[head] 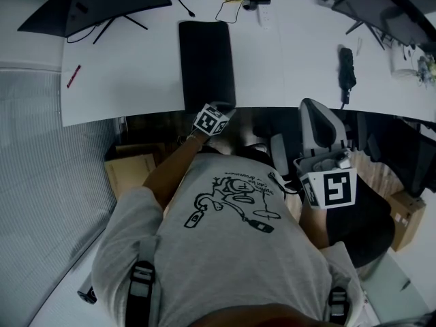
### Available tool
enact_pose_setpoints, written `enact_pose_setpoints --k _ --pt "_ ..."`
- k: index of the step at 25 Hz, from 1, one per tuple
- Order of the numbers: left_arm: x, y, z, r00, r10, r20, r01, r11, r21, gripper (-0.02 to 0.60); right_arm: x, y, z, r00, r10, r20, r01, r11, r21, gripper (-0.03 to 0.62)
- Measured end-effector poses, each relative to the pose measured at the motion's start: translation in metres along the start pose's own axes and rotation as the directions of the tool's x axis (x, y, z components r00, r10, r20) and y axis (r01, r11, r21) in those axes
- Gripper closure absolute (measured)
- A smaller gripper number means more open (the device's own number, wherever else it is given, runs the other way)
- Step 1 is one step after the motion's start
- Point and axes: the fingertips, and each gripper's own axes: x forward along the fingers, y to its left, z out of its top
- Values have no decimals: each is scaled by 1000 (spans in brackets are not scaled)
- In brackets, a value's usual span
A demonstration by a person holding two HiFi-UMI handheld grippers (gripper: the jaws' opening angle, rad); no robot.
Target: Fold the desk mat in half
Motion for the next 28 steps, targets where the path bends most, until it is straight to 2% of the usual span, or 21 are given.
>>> enact_pose_setpoints --k 7,13,21,28 --pt "-23 -1 18 997 -1 79 1 1000 -2 522 7 13 3 1000 0 -1 0 1000 -7 588" --pt "-57 -5 46 983 3 185 -3 1000 3 534 13 27 8 1000 2 2 -1 1000 -14 588" --pt "-111 -10 80 953 -8 304 8 1000 1 541 26 52 16 1000 13 -6 -13 999 -29 588" --pt "-167 -10 108 909 10 418 -21 1000 20 549 35 73 22 1000 16 -4 -16 999 -40 588"
